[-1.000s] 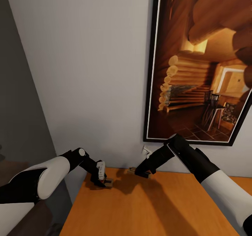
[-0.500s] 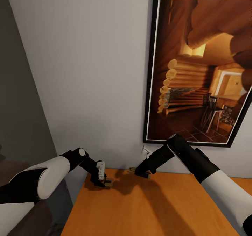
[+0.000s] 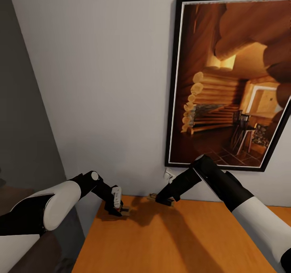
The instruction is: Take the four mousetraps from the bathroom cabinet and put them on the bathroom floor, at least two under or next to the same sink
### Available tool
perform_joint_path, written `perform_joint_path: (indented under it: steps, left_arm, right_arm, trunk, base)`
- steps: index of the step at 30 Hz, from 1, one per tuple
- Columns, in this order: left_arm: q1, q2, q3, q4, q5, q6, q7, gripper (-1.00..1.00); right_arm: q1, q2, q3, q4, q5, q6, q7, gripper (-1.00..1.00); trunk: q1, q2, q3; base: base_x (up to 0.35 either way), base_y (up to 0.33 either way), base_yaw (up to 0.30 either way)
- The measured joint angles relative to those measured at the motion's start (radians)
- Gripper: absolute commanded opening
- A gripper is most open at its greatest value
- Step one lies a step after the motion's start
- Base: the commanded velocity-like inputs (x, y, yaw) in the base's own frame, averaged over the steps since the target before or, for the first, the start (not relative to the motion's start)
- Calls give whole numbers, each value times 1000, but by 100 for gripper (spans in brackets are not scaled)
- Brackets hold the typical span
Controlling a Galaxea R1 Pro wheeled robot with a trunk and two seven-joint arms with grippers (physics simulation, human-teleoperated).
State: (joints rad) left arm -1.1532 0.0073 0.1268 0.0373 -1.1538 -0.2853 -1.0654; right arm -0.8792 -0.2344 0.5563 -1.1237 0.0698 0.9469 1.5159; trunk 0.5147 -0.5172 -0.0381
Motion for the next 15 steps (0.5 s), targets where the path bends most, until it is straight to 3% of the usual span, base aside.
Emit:
perform_joint_path:
  steps: [15]
  left_arm:
    - [-1, 0, 1, 0, 0, 0, 0, -100]
  right_arm:
    - [-1, 0, 0, 0, 0, 0, 0, -100]
  trunk:
    - [-57, 104, 45]
  base:
    - [0, 0, 0]
